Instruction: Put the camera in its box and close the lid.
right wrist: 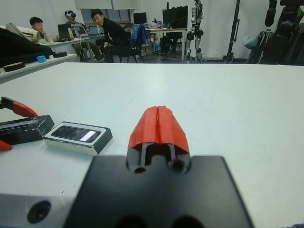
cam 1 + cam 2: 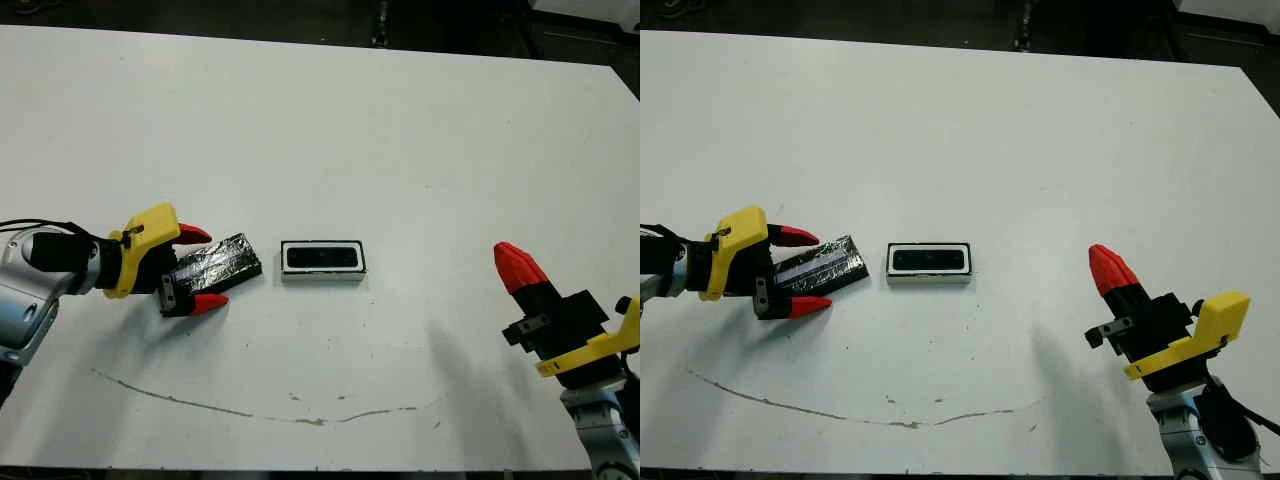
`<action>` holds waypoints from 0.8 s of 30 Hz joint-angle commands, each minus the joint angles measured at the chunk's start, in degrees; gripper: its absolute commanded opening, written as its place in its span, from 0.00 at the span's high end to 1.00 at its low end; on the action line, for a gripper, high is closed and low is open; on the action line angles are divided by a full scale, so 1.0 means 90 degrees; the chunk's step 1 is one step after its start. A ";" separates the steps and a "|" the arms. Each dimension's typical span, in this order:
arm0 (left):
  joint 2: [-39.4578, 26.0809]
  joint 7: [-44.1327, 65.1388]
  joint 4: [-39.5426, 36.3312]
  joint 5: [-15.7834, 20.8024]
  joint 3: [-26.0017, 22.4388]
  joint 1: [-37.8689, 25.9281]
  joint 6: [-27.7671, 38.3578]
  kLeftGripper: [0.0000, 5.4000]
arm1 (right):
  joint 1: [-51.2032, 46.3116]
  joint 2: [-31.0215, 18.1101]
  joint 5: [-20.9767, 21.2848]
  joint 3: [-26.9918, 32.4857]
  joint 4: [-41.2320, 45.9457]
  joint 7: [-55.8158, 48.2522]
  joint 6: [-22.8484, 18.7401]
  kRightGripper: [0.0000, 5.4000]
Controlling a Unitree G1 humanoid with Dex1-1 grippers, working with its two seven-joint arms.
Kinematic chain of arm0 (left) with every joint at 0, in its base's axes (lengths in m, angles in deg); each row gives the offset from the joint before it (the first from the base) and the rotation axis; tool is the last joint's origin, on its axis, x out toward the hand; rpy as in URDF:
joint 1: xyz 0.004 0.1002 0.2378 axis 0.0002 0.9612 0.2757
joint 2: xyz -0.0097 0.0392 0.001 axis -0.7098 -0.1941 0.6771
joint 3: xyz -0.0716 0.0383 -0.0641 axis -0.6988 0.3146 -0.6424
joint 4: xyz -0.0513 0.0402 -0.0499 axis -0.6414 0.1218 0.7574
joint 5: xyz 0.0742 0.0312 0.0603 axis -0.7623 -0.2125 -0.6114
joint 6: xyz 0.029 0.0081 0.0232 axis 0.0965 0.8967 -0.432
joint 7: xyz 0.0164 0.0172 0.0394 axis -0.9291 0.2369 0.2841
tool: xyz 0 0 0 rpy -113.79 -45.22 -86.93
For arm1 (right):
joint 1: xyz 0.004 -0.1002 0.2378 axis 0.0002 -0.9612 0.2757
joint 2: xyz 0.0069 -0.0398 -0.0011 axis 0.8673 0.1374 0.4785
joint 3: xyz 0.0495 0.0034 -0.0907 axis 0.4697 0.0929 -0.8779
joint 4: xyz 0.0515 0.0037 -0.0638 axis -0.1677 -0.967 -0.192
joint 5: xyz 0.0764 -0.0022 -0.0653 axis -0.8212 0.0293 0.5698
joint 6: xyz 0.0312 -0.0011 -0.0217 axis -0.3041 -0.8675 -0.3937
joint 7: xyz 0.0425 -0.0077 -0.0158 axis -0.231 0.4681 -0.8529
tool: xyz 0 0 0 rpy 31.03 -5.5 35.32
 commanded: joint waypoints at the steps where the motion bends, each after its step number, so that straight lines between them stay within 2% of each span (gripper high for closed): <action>1: 0.0003 -0.0188 0.0012 -0.0096 -0.0033 0.0230 -0.0028 0.07 | -0.0092 -0.0040 0.0010 0.0030 0.0016 0.0051 -0.0044 1.00; 8: 0.0110 -0.0365 0.0016 0.0053 -0.0150 0.0322 -0.0090 0.26 | -0.0078 -0.0023 0.0016 0.0026 -0.0034 0.0040 -0.0018 1.00; 14: 0.0121 -0.0179 0.0172 0.0237 -0.0160 0.0250 -0.0035 0.41 | -0.0086 0.0011 0.0232 0.0006 -0.0053 0.0081 0.0115 1.00; 24: 0.0207 0.0021 0.0496 0.0505 -0.0250 0.0072 -0.0031 0.42 | -0.0087 -0.0024 0.0019 0.0016 -0.0011 0.0117 -0.0092 1.00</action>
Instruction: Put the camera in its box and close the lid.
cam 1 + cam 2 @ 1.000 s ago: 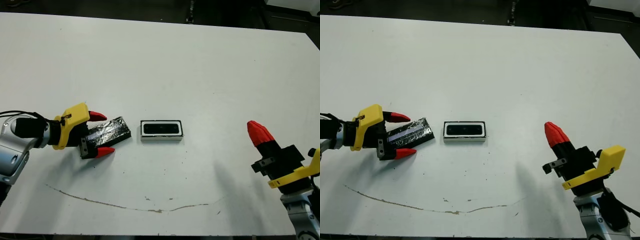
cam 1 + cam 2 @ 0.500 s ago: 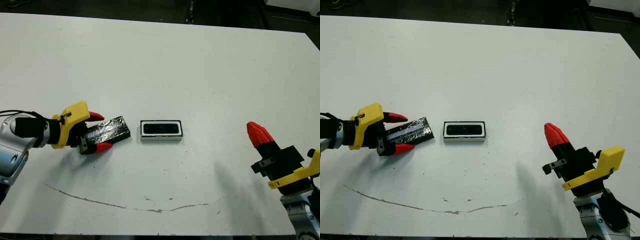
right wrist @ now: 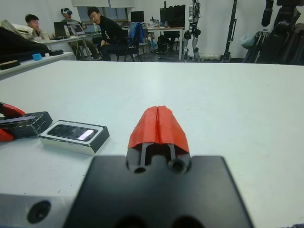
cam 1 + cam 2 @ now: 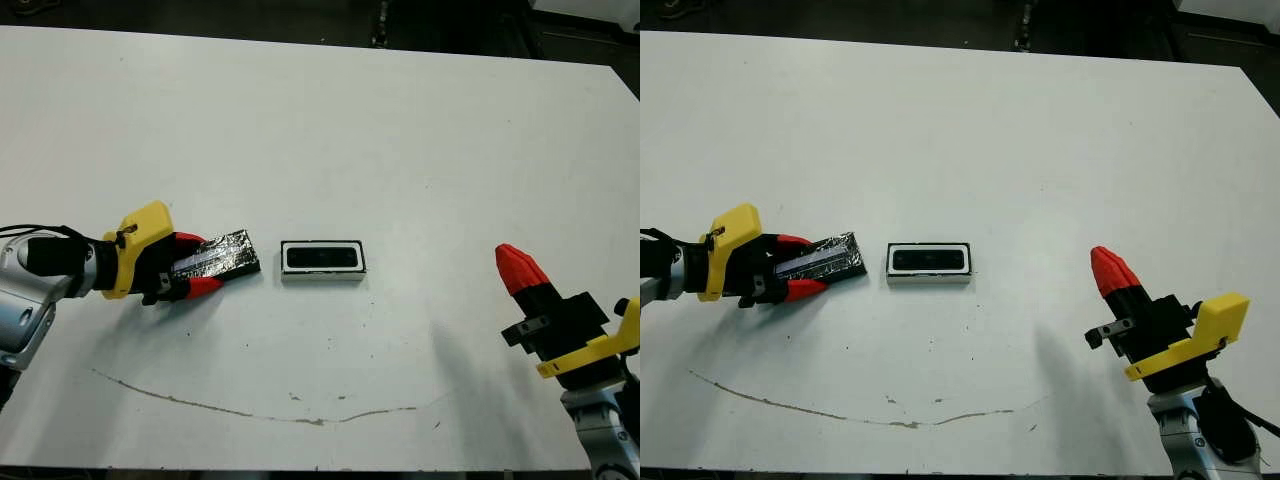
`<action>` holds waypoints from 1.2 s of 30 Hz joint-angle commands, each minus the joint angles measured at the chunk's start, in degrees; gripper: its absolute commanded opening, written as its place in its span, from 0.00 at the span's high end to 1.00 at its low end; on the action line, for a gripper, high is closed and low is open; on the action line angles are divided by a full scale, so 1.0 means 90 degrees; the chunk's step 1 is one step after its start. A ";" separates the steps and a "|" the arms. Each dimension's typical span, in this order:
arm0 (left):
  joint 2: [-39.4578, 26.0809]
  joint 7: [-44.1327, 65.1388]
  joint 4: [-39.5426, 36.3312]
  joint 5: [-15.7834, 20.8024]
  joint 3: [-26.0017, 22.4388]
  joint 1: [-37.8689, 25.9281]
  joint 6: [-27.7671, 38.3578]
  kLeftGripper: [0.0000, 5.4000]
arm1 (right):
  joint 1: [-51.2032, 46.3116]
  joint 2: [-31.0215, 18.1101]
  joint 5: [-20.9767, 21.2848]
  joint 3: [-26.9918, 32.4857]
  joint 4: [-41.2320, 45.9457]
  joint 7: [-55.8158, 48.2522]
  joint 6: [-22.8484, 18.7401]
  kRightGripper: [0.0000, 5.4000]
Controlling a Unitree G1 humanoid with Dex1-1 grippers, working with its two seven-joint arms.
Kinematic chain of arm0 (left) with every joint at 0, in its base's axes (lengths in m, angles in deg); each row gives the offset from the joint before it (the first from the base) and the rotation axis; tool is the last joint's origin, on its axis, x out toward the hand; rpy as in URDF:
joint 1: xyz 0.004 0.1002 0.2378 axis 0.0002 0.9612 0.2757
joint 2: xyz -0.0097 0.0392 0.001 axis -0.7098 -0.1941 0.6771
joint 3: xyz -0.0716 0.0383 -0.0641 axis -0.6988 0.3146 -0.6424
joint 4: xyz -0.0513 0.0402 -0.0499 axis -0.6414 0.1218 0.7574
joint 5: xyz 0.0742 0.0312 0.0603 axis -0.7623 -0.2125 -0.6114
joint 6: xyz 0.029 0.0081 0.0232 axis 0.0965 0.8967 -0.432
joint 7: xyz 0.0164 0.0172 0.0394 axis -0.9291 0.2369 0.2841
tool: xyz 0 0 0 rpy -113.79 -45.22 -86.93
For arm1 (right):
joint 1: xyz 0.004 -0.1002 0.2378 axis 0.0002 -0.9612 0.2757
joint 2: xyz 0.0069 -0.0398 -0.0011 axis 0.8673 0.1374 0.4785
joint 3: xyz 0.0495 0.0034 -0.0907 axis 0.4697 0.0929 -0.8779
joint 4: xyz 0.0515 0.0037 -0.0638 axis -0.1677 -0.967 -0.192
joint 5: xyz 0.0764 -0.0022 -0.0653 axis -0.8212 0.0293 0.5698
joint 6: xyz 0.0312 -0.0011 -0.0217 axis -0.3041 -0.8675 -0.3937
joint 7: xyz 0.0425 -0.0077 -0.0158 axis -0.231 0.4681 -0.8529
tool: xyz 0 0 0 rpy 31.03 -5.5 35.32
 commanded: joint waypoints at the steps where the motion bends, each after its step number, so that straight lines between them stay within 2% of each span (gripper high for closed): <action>1: 0.0087 0.0020 0.0130 0.0113 -0.0068 -0.0036 -0.0168 0.42 | -0.0063 -0.0047 -0.0009 0.0014 0.0007 0.0044 -0.0077 1.00; 14: 0.0403 0.0131 0.0608 0.0497 -0.0188 -0.0705 -0.0438 0.42 | -0.0073 -0.0042 0.0056 -0.0020 0.0015 0.0058 -0.0063 1.00; 24: 0.0941 0.0413 0.0984 0.0303 0.0408 -0.1159 -0.0370 0.42 | -0.0071 -0.0054 0.0067 -0.0012 0.0010 0.0072 -0.0036 1.00; 28: 0.1144 0.0513 0.1164 0.0171 0.0601 -0.1209 -0.0070 0.42 | -0.0064 -0.0060 0.0074 0.0002 -0.0008 0.0030 -0.0012 1.00; 34: 0.1359 0.0585 0.1342 0.0073 0.0793 -0.1274 -0.0058 0.42 | -0.0093 -0.0043 0.0229 -0.0019 0.0031 0.0097 0.0008 1.00; 36: 0.1413 0.0598 0.1354 0.0040 0.0858 -0.1275 -0.0066 0.42 | -0.0082 -0.0031 0.0132 -0.0001 0.0031 0.0082 -0.0062 1.00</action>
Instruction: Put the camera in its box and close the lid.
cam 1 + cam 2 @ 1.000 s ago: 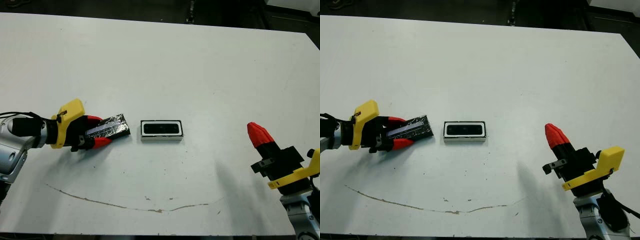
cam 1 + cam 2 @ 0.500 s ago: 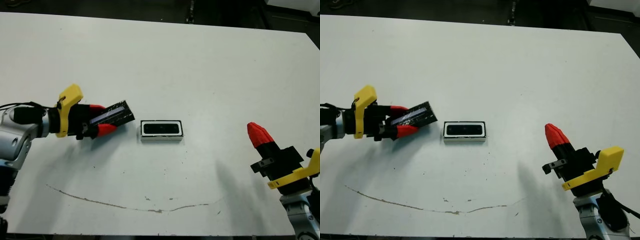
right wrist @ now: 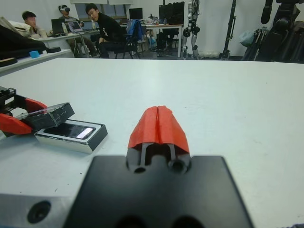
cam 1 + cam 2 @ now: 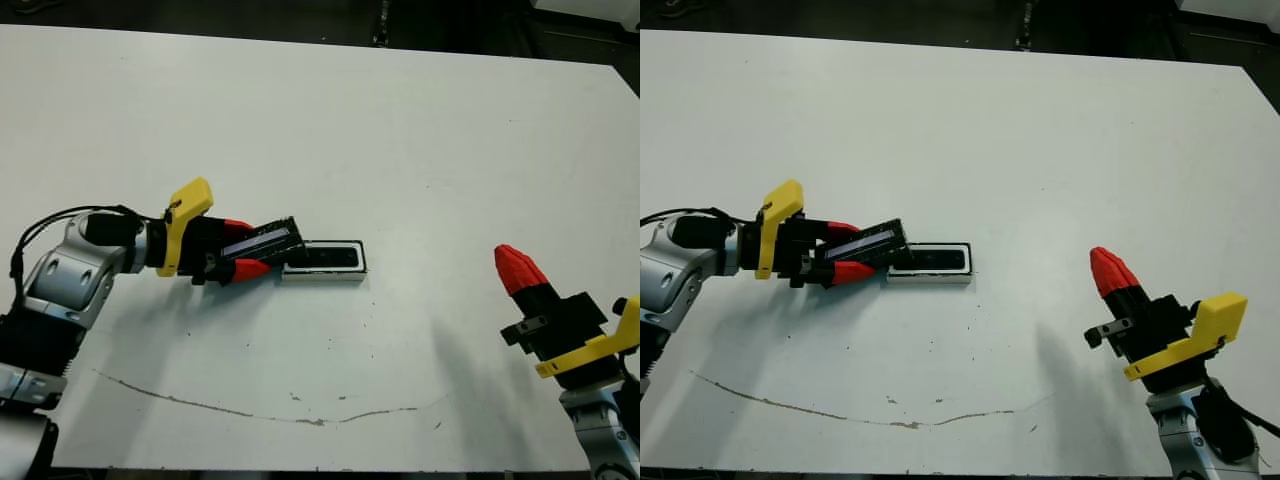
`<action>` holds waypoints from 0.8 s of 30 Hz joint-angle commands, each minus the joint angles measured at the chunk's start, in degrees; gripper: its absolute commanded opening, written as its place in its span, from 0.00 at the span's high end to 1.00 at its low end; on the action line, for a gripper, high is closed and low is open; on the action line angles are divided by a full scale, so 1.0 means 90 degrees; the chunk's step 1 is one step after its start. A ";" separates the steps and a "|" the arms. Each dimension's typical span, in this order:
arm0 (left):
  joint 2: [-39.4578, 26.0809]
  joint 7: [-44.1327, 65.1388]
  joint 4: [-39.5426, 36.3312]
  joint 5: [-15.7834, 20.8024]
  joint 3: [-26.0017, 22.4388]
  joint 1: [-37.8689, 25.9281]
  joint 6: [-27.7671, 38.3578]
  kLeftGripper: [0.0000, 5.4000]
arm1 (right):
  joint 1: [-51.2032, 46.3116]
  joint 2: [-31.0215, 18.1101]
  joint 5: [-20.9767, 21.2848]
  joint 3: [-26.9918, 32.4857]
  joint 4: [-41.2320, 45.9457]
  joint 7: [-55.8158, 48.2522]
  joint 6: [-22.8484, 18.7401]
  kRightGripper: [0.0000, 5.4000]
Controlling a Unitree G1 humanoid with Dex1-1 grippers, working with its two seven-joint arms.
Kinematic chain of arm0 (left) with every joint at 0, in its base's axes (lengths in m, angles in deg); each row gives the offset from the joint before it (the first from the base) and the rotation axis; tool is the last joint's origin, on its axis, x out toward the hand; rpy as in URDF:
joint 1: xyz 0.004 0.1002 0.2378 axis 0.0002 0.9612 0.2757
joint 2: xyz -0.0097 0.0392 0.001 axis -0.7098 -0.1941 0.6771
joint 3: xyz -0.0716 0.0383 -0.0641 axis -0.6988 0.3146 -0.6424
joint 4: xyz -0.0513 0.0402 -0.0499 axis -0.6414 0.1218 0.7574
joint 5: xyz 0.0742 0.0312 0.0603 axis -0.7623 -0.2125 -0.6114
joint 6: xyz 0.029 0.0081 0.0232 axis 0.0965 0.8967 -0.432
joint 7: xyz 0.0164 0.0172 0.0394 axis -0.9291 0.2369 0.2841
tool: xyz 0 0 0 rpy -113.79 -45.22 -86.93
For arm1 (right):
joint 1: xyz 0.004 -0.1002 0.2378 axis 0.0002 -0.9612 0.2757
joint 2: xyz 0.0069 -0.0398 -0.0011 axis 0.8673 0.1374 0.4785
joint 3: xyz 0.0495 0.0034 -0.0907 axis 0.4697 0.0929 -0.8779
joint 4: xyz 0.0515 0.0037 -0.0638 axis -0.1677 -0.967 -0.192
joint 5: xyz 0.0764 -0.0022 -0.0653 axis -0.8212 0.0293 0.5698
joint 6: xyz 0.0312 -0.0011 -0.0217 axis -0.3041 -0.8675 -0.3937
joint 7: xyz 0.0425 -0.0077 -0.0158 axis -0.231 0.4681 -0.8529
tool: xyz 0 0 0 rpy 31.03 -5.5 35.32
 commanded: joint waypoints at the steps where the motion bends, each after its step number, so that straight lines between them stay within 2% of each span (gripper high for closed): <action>1: 0.0136 0.0074 0.0099 -0.0161 0.0252 0.0061 -0.0066 0.42 | -0.0063 -0.0035 -0.0085 0.0026 0.0004 0.0011 -0.0070 1.00; 15: 0.0207 0.0218 -0.0269 -0.0168 0.0577 -0.0007 -0.0141 0.42 | -0.0007 -0.0062 -0.0024 0.0018 -0.0064 -0.0048 0.0005 1.00; 24: 0.0362 0.0214 -0.0382 -0.0343 0.0826 -0.0103 -0.0250 0.42 | -0.0018 -0.0042 0.0027 0.0015 -0.0008 0.0037 -0.0025 1.00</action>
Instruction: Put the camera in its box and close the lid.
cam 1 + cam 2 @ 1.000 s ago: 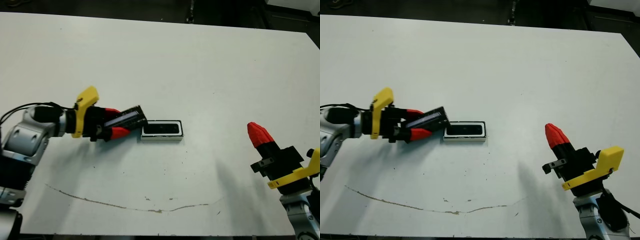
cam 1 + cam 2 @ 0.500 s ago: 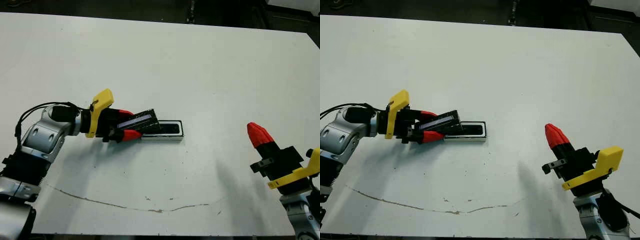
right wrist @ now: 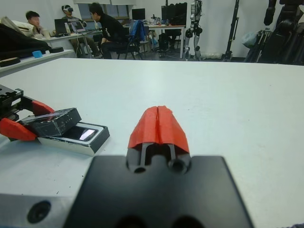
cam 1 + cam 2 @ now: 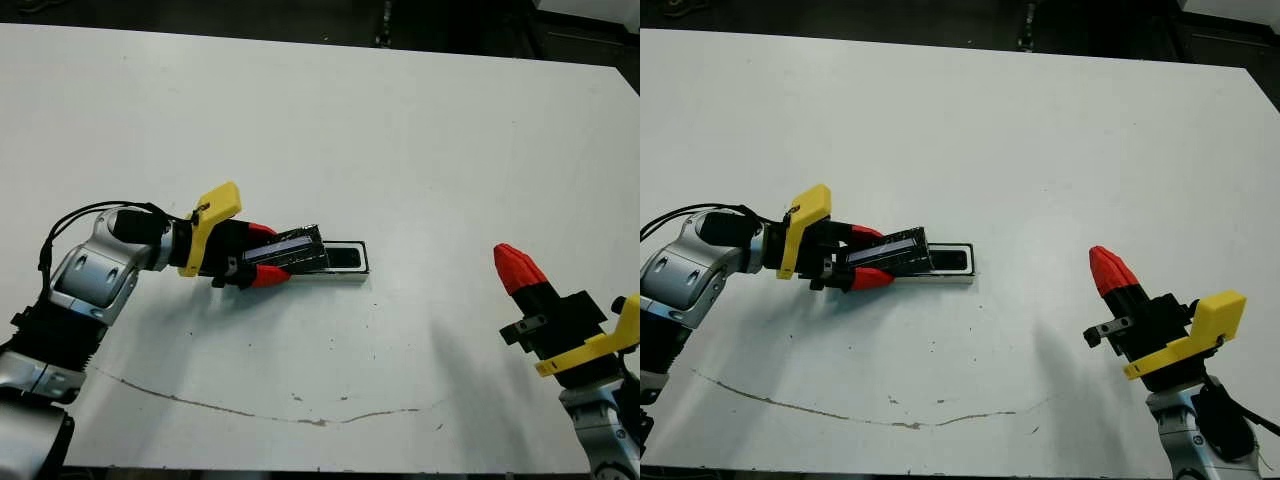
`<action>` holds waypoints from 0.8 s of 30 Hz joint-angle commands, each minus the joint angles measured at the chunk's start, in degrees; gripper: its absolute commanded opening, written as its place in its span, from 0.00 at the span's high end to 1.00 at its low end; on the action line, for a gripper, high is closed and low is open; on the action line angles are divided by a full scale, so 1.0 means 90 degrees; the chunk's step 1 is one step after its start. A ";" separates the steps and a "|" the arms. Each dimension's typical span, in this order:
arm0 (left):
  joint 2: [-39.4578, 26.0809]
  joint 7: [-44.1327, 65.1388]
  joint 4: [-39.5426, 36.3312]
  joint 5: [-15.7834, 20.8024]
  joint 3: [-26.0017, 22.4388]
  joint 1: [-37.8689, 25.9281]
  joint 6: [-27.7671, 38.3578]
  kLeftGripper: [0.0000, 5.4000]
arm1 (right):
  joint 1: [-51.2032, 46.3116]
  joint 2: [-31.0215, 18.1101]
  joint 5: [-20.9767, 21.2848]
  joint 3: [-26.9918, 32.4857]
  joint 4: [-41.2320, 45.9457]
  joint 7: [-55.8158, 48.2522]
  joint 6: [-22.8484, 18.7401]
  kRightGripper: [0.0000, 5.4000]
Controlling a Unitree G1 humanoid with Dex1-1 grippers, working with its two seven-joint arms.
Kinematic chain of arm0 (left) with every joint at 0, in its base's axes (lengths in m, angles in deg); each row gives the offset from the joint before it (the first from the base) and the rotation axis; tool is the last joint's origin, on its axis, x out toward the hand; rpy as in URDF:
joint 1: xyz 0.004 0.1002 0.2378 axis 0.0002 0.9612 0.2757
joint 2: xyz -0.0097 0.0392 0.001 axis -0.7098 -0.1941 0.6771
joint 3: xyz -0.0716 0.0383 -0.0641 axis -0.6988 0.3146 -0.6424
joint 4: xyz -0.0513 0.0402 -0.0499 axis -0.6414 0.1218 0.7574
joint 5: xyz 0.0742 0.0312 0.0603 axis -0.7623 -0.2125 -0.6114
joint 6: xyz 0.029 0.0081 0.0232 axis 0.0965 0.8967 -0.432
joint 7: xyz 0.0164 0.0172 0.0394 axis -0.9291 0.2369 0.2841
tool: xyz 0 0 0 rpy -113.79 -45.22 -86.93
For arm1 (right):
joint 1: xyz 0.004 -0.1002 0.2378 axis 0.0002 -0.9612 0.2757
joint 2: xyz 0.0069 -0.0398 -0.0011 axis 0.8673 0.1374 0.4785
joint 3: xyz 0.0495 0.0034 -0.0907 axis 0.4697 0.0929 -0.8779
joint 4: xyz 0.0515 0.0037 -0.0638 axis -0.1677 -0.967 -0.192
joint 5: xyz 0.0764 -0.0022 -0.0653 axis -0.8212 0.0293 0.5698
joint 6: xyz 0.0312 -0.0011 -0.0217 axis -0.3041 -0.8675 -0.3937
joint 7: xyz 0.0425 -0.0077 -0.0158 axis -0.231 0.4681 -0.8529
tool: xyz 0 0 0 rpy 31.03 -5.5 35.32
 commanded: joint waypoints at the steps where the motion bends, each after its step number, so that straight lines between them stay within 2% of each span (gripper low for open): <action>1: 0.0218 0.0169 -0.0036 -0.0128 0.0408 0.0083 -0.0052 0.42 | -0.0075 -0.0037 0.0062 0.0013 0.0006 0.0074 -0.0029 1.00; 10: 0.0494 0.0190 0.0199 -0.0383 0.0741 -0.0011 0.0163 0.42 | -0.0071 -0.0044 0.0003 0.0027 -0.0052 -0.0045 0.0032 1.00; 13: 0.0677 0.0235 0.0489 -0.0543 0.0909 -0.0105 0.0453 0.42 | -0.0086 -0.0040 0.0051 0.0039 -0.0051 -0.0026 0.0067 1.00; 19: 0.1019 0.0266 0.0936 -0.0758 0.1213 -0.0325 0.0425 0.42 | -0.0140 -0.0035 0.0050 0.0049 0.0035 0.0075 -0.0027 1.00; 24: 0.1327 0.0196 0.1211 -0.0926 0.1348 -0.0389 0.0689 0.42 | -0.0145 -0.0044 -0.0037 0.0054 0.0020 0.0018 -0.0027 1.00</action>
